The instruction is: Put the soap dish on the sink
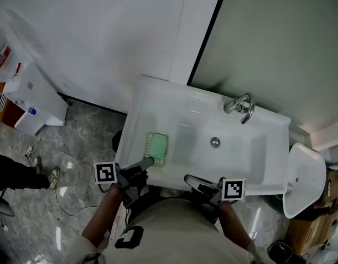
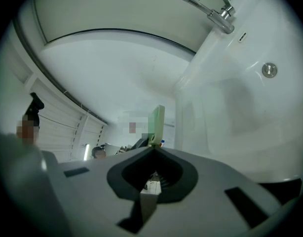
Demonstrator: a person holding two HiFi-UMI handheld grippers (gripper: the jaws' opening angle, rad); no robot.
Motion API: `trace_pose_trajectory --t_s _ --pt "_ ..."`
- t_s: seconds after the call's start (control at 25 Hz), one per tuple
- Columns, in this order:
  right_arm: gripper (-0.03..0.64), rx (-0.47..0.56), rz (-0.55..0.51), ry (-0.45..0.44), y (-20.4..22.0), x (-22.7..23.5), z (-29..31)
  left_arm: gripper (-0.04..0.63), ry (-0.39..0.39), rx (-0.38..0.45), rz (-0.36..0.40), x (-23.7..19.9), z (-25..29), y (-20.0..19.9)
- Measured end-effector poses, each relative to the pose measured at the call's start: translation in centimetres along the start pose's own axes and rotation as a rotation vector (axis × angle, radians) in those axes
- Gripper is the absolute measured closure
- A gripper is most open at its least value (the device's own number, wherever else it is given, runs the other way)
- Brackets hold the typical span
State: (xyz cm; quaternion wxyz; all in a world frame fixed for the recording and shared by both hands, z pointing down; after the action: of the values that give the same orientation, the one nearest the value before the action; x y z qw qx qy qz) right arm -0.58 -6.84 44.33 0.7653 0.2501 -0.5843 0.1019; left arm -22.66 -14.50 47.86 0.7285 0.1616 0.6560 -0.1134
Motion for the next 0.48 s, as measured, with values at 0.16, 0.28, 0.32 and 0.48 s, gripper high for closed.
trace_pose_trajectory --t_s 0.16,0.28,0.32,0.48 --pt "0.607 0.010 0.009 0.006 -0.1 -0.2 0.7 0.506 -0.034 -0.013 0.000 -0.7 0.1 -1.5" --pt "0.607 -0.001 0.001 0.016 -0.5 0.0 0.8 0.506 -0.053 -0.013 0.004 -0.8 0.4 -2.2" --pt "0.607 -0.007 -0.003 0.025 -0.6 0.2 0.7 0.506 -0.053 -0.010 0.001 -0.9 0.6 -2.3" --pt "0.607 0.011 0.032 0.030 -2.1 1.4 -0.3 0.506 -0.055 0.025 0.002 -1.1 1.6 -2.7"
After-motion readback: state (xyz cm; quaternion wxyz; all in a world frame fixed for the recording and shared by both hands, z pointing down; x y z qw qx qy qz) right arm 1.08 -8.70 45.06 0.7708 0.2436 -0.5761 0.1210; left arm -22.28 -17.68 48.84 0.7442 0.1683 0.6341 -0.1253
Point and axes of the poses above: the fingertips, and each gripper's own axes: z forward along the fingers, x to its right, y out of its underside, the point moved 7 cm from there along -z, backward along the fingers, and after that the axes turned 3 degrees about -y, right-handed, at the moved point
